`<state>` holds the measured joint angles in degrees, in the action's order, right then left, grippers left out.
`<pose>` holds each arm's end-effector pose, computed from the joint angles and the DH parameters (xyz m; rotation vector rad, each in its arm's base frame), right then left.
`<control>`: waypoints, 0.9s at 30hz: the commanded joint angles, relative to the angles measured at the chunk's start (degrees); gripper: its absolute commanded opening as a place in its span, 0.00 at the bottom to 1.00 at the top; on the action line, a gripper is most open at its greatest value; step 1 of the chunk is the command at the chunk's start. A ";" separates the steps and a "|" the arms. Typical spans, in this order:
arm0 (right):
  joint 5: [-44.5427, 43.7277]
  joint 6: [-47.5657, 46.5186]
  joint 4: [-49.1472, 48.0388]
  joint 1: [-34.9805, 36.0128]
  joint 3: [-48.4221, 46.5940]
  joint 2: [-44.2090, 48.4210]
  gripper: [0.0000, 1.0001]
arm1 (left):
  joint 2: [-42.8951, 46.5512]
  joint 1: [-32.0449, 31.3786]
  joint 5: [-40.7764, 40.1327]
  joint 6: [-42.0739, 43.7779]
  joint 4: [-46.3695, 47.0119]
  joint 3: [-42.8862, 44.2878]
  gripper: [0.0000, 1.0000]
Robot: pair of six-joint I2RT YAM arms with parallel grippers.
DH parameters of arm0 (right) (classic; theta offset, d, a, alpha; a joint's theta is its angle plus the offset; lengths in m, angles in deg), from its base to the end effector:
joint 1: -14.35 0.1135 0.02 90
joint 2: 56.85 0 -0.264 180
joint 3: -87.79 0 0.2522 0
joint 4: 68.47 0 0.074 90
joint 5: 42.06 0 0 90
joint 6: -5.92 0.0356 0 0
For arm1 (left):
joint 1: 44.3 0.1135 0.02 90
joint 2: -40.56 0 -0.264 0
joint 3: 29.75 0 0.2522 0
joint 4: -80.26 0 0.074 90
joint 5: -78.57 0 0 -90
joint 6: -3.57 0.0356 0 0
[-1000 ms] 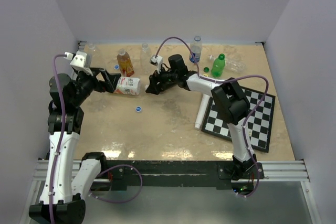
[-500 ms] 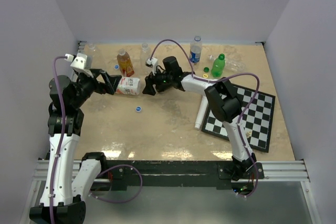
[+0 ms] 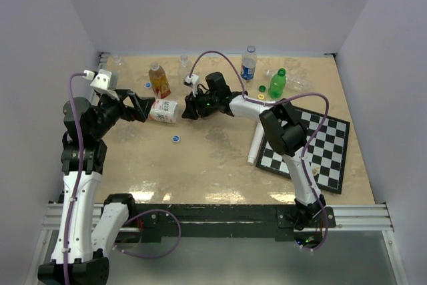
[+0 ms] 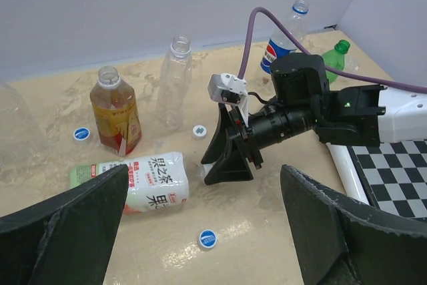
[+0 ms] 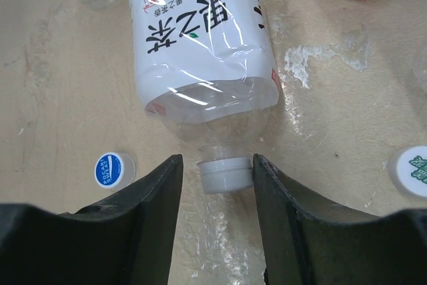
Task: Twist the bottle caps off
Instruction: Pick up the plastic bottle at the center of the board.
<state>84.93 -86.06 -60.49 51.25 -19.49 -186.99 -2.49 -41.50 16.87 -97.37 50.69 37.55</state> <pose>0.3954 0.3237 0.1648 -1.0863 1.8672 1.0386 0.1625 -0.0089 0.3875 0.1774 1.6689 -0.5171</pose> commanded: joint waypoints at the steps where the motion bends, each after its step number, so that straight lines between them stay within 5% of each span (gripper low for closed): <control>1: -0.07 -1.10 0.86 0.27 -2.55 -0.98 0.52 | 0.86 -0.26 1.06 0.39 0.34 -0.28 1.00; 6: -1.31 -1.10 1.21 0.27 -2.99 -1.69 0.59 | 1.04 -0.35 1.50 0.30 0.17 -0.36 1.00; 13: -0.96 -1.36 2.35 0.27 -3.96 -2.39 0.51 | 1.47 -0.35 1.94 0.13 -0.01 -0.89 1.00; 20: 1.06 -4.08 3.49 0.36 -3.78 -0.90 0.18 | 2.00 -0.35 2.12 0.48 -0.53 -0.89 1.00; 27: 0.80 -10.75 9.55 0.27 -2.46 5.42 0.00 | 2.00 -0.96 3.61 1.62 -1.06 -0.19 0.99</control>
<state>85.10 -91.28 -55.99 51.45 -21.48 -188.90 -1.00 -41.69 18.46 -97.15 49.46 36.61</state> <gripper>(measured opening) 0.374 0.995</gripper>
